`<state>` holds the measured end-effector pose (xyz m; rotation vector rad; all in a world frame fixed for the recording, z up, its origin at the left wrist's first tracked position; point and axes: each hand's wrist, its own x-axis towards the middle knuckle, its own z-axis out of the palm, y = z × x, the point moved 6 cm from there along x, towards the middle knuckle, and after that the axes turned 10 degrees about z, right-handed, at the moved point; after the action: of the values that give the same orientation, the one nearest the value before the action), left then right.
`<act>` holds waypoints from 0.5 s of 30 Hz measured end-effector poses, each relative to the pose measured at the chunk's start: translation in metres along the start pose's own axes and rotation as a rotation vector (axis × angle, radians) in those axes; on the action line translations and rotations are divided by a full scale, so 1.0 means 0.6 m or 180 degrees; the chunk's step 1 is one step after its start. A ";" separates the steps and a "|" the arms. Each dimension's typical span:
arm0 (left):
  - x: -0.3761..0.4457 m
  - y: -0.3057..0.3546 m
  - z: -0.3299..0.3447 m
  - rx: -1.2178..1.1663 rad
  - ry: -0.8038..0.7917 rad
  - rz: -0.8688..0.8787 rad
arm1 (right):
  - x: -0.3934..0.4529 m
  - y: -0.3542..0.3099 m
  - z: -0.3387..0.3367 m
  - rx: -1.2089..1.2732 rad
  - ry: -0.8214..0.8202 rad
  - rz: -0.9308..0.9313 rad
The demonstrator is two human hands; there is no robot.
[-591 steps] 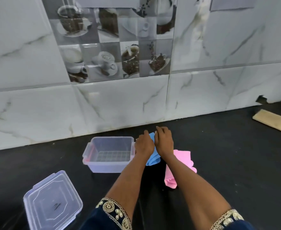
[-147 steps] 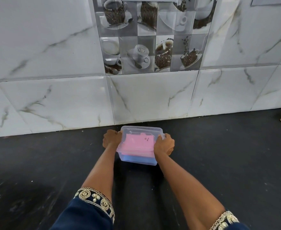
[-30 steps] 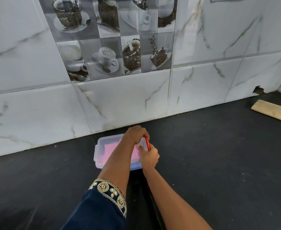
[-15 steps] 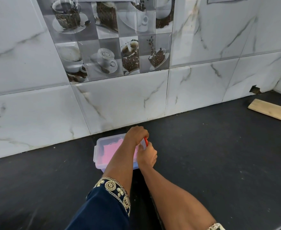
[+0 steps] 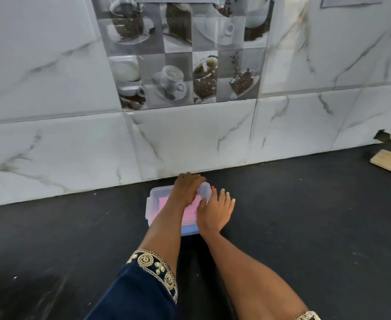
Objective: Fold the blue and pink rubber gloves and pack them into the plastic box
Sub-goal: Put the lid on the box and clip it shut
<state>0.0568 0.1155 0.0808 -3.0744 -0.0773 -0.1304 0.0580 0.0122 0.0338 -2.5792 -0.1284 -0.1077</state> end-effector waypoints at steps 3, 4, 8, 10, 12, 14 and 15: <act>-0.058 -0.065 -0.001 -0.0236 0.0297 -0.0702 | -0.017 -0.046 0.008 -0.0039 0.0046 -0.0605; -0.078 -0.086 0.001 -0.0368 0.0364 -0.0949 | -0.022 -0.062 0.011 0.0020 0.0028 -0.0829; -0.170 -0.152 0.021 -0.1079 0.0459 -0.1865 | -0.046 -0.140 0.040 0.0080 -0.0656 -0.1812; -0.213 -0.172 0.038 -0.1567 0.0570 -0.2268 | -0.056 -0.176 0.049 -0.0137 -0.0906 -0.2271; -0.253 -0.186 0.054 -0.2103 0.0641 -0.2707 | -0.064 -0.208 0.057 -0.0375 -0.1023 -0.2565; -0.281 -0.190 0.072 -0.2673 0.0462 -0.3148 | -0.071 -0.233 0.065 -0.0614 -0.1089 -0.2752; -0.291 -0.186 0.081 -0.3110 0.0376 -0.3374 | -0.075 -0.245 0.070 -0.0771 -0.1106 -0.2868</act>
<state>-0.1191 0.2218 0.0241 -3.3823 -2.1810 -0.5078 -0.0014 0.1556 0.0708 -2.5380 -1.4671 0.0010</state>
